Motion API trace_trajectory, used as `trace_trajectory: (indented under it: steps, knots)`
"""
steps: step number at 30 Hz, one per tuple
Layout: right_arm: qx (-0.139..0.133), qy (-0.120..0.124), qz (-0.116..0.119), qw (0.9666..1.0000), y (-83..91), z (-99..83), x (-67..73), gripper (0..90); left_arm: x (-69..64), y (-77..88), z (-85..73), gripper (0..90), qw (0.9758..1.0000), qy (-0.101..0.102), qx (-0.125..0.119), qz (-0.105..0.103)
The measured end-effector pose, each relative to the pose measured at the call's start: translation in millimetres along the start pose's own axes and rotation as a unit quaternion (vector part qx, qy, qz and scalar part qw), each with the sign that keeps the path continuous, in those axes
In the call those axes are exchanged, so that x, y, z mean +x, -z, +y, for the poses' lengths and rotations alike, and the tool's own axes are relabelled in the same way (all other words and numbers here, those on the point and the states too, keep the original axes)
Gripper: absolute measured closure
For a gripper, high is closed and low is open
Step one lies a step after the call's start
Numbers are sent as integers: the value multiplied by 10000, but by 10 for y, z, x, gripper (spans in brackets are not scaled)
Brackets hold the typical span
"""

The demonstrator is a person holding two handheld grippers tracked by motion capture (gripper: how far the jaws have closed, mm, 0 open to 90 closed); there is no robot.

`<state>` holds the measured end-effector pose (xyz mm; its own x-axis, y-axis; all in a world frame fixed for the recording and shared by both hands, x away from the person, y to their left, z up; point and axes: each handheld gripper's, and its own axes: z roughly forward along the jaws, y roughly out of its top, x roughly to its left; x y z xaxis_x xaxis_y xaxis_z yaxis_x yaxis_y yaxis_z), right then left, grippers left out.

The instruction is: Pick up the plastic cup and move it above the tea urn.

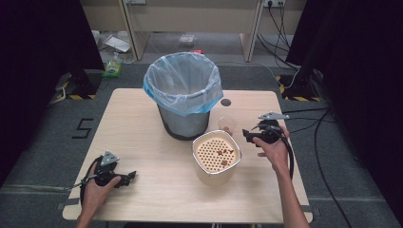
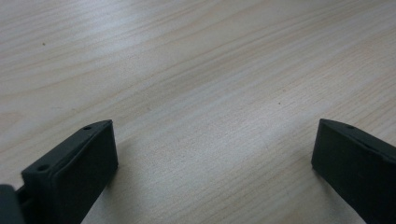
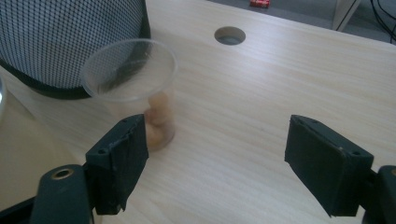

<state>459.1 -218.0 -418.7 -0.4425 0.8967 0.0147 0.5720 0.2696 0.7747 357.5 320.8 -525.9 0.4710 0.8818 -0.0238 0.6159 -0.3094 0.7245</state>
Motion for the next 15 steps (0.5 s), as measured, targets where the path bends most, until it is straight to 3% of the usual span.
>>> trace_trajectory:
  steps: [9, 15]
  knots:
    - [-12, -111, 104, 9999, -148, 231, -7, 300, 0, 0, 0, 0, 10000, 0, 2, -1]
    - [70, -35, 157, 9998, -214, 307, 3, 343, 0, 1, 0, 0, 10000, -3, 5, -1]
